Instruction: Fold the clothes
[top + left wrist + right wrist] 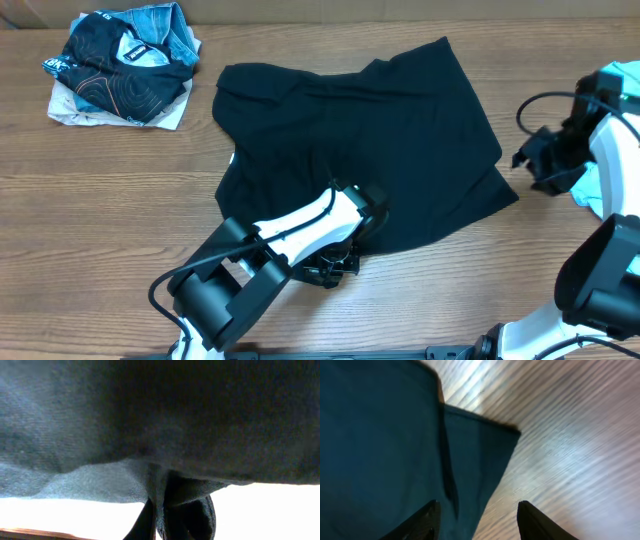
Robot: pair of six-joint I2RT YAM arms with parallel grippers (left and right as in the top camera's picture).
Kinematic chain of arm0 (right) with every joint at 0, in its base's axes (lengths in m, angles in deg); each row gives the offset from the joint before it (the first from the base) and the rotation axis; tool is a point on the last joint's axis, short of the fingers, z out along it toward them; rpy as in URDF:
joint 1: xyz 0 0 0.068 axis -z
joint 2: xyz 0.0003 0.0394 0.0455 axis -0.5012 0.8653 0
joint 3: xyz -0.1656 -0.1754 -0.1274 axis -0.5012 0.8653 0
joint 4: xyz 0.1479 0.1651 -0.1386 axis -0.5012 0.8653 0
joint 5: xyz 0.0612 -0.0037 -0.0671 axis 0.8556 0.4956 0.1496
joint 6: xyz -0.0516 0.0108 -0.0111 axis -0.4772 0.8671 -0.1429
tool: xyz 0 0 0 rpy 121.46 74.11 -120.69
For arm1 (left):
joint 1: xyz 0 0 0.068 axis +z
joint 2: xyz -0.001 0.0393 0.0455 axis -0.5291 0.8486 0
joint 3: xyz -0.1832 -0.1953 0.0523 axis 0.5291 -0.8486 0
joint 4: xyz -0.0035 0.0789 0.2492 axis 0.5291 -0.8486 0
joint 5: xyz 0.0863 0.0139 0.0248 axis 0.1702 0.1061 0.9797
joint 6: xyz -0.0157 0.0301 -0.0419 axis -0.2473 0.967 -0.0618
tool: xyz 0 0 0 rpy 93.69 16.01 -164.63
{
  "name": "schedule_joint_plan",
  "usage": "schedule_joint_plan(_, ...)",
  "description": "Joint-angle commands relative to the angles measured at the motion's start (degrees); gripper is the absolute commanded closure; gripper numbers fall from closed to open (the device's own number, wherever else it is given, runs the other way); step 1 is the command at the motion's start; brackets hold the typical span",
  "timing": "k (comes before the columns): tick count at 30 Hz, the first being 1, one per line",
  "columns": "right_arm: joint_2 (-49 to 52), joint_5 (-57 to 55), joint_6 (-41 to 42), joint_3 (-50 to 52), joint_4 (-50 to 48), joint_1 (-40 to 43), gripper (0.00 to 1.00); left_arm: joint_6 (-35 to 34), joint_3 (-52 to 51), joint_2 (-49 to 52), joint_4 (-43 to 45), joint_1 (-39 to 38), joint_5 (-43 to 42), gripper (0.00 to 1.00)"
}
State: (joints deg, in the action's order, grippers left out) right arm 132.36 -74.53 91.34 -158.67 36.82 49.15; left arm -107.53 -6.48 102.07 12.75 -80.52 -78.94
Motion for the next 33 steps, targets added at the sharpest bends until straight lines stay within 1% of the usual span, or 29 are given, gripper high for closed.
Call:
schedule_joint_plan(1,-0.17,3.19,0.33,4.35,-2.58,-0.09,0.47,0.98,-0.28,0.52,-0.76,1.53,2.14,0.96)
schedule_joint_plan(4,-0.17,3.45,0.35,6.82,-4.59,-0.09,0.46,2.38,-0.28,0.52,-1.4,2.19,2.71,0.96)
schedule_joint_plan(8,-0.17,3.41,0.61,10.34,-8.7,-0.09,0.46,2.43,-0.28,0.52,-1.57,2.49,2.86,0.96)
schedule_joint_plan(9,-0.17,3.41,1.44,11.39,-9.92,-0.09,0.42,2.43,-0.28,0.52,-1.53,2.49,2.86,0.96)
schedule_joint_plan(11,-0.17,3.41,2.6,14.1,-12.87,-0.09,0.42,2.43,-0.28,0.52,-1.44,2.49,2.84,0.96)
schedule_joint_plan(14,-0.17,3.15,5.01,16.04,-14.29,-0.09,0.42,2.43,-0.28,0.52,-1.46,2.49,2.84,0.96)
schedule_joint_plan(18,-0.17,1.7,6.84,17.2,-15.15,-0.09,0.42,2.45,-0.28,0.52,-1.46,2.49,2.86,0.96)
schedule_joint_plan(24,-0.17,1.11,7.04,18.86,-18.45,-0.09,0.42,2.43,-0.28,0.52,-1.49,2.49,2.84,0.96)
schedule_joint_plan(29,-0.17,-3.08,9.4,18.91,-18.45,-0.09,0.43,2.43,-0.28,0.52,-2.05,2.49,2.84,0.96)
schedule_joint_plan(33,-0.17,-3.26,9.4,18.91,-18.62,-0.09,0.43,2.4,-0.28,0.52,-2.27,2.49,2.84,0.96)
